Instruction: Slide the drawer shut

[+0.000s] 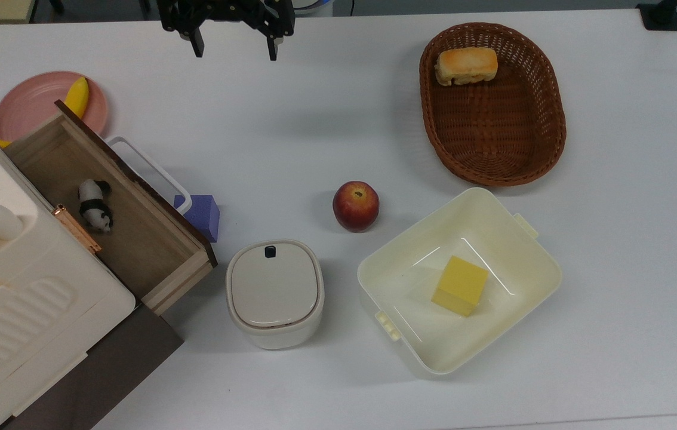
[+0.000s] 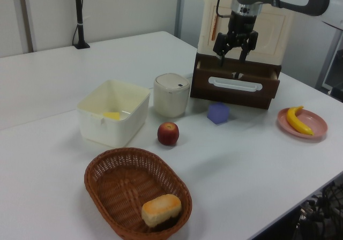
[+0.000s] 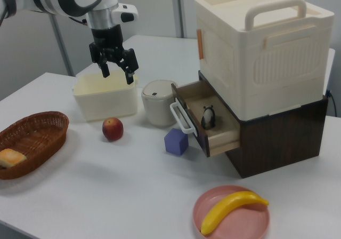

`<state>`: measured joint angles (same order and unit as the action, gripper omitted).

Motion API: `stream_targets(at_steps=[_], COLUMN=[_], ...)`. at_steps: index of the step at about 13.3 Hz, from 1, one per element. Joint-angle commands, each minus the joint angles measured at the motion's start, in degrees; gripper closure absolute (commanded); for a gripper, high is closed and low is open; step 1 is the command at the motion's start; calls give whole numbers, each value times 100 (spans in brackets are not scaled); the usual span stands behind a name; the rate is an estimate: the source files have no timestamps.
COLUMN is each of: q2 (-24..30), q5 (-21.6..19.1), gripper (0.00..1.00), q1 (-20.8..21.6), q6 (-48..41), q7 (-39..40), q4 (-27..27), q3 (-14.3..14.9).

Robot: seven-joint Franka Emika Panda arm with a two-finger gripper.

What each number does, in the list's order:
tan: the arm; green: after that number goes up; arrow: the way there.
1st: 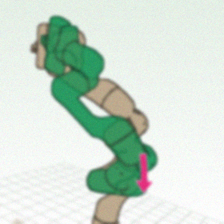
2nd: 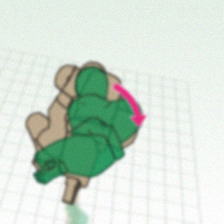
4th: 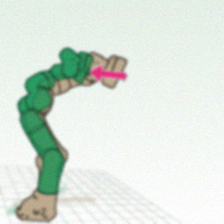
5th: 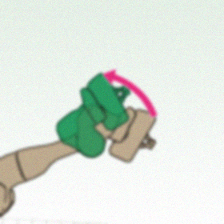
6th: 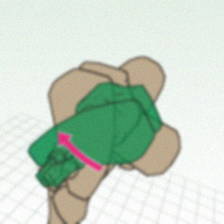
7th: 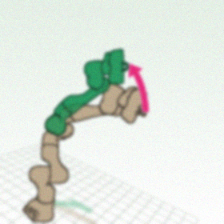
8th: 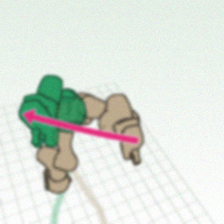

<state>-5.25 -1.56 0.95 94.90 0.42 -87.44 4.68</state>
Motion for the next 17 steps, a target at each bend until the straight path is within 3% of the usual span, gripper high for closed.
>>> stream_targets(at_steps=[1, 7, 12, 17], q2=[-11, -196, -126, -82], q5=[-47, -12, -29, -55], gripper=[0, 0, 0, 0], q1=[124, 90, -359, -359], q6=[-139, -174, -139, -156], q7=[-137, -331, -349, -613], q4=[-45, 175, 140, 96], q3=[50, 7, -459, -442])
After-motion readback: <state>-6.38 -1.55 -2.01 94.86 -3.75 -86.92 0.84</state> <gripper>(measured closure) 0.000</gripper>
